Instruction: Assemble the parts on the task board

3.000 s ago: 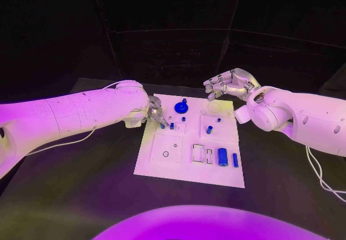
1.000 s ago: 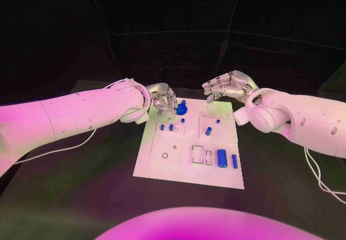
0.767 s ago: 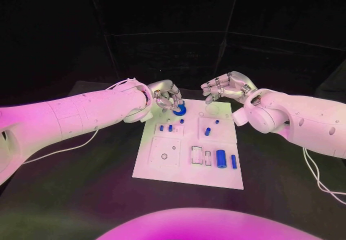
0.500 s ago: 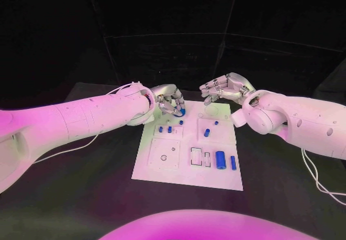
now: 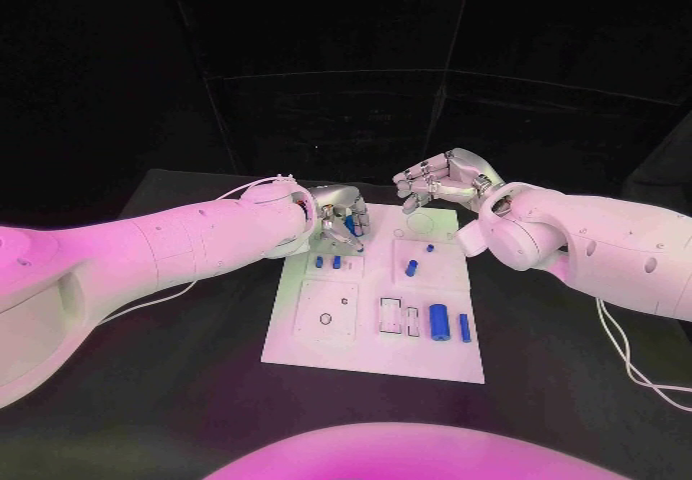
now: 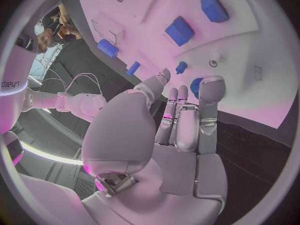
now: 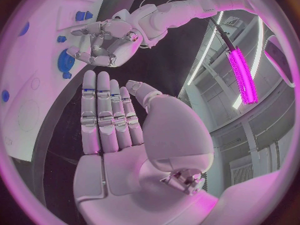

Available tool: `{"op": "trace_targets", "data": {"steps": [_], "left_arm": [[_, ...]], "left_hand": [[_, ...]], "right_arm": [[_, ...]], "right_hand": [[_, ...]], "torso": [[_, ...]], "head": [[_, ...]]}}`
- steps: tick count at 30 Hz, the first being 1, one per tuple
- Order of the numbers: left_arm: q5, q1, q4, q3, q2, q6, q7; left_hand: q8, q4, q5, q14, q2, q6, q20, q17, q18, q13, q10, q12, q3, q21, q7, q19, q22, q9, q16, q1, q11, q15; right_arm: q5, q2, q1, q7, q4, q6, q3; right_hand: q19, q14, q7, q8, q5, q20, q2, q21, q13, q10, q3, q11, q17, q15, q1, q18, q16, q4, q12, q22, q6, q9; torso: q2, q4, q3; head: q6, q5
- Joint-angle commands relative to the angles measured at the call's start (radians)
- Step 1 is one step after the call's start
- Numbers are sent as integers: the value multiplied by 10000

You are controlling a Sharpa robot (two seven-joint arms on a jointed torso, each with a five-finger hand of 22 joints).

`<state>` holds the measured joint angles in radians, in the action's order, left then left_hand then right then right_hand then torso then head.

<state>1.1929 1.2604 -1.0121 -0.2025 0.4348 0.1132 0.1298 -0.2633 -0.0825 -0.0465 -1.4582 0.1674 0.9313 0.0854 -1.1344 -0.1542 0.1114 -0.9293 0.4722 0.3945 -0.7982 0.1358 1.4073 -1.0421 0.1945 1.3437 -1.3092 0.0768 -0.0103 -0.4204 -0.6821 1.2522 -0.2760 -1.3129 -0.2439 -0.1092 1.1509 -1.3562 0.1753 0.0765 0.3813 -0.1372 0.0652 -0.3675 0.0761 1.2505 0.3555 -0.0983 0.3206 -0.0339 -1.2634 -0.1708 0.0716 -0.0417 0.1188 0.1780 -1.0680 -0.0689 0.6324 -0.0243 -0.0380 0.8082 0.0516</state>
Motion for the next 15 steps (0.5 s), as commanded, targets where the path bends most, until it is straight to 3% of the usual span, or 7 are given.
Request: {"op": "trace_targets", "data": {"steps": [1,15], "left_arm": [[440,-7,110,-1,-61,-404,103],[608,-100,428,-12,-265,-702,-21]], "left_hand": [[59,10,-11,-231,-59,100,-3,78,132,-52,-114,-66,-80,-123,-3,131,-65,-41,-60,7,8,-4],[154,-41,-12,-235,-205,338,-38,464,198,-237,-354,-260,-153,-516,-40,303,-323,-187,-232,-22,-24,-37]], "right_arm": [[-47,16,17,-122,-6,46,6],[-56,45,17,-133,9,-86,6]], "right_hand": [[57,1,5,-58,23,-1,-4,68,-10,-36,47,-24,-9,-57,-73,-105,-50,-10,-11,-13,73,2],[56,10,11,-63,19,-3,-4,78,-16,-52,54,-30,-14,-60,-72,-103,-53,-7,-16,-19,86,4]], "torso": [[-5,-16,-1],[0,-30,-4]], "head": [[18,-23],[22,-20]]}}
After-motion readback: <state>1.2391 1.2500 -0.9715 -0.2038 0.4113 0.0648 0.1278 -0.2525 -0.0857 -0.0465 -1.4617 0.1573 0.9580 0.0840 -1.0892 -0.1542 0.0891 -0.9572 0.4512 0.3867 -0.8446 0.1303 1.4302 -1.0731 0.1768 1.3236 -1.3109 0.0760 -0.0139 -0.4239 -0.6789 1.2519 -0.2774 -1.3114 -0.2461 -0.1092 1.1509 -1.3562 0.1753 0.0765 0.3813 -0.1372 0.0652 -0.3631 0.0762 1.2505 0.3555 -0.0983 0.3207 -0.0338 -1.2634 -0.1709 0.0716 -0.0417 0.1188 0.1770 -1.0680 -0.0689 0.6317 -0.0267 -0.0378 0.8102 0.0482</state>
